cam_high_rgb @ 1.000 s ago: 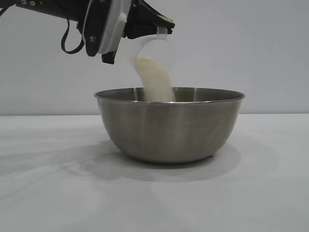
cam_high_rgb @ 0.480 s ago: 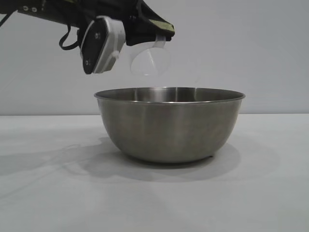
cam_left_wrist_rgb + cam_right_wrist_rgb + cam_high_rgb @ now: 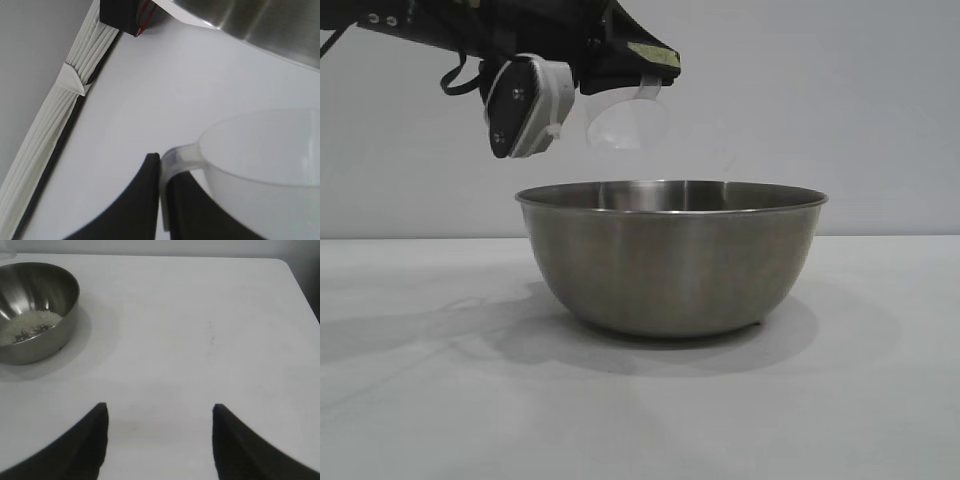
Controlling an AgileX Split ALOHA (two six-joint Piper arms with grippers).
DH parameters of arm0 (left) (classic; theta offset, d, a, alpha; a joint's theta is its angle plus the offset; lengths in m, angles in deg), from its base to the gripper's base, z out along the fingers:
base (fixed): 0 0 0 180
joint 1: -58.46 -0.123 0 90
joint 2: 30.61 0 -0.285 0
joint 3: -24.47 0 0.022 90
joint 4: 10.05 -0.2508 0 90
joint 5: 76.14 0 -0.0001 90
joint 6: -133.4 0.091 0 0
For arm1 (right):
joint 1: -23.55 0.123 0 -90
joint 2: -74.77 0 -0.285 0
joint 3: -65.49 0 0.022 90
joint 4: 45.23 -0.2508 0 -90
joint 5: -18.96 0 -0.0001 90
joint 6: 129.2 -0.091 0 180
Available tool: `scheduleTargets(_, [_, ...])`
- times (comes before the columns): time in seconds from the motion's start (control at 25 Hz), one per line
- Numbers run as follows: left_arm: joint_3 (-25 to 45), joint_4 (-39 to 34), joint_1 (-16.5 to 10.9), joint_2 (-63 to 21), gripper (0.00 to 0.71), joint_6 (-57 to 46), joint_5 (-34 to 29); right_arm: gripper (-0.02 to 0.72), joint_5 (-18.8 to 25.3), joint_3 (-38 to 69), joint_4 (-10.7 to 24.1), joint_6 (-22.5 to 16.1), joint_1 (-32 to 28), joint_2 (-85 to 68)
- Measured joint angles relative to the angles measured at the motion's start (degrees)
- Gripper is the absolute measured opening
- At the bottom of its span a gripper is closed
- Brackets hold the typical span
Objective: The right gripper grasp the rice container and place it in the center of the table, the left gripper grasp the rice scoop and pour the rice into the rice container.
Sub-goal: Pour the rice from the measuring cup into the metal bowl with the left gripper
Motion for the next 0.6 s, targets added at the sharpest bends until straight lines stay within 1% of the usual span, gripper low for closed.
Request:
scheduleTargets(0.2, [0.0, 0.0, 0.24, 0.0, 0.0, 2.0, 0.11, 0.385, 0.0, 0.0, 0.0, 0.0, 0.0, 0.0])
scheduleTargets(0.32, [0.0, 0.12, 0.74, 0.0, 0.0, 1.47, 0.19, 0.385, 0.0, 0.0, 0.0, 0.0, 0.0, 0.0])
scheduleTargets(0.44, [0.0, 1.36, 0.96, 0.0, 0.0, -4.52, 0.22, 0.385, 0.0, 0.0, 0.0, 0.0, 0.0, 0.0])
scheduleTargets(0.6, [0.0, 1.62, 0.96, 0.0, 0.0, -18.86, 0.22, 0.385, 0.0, 0.0, 0.0, 0.0, 0.0, 0.0])
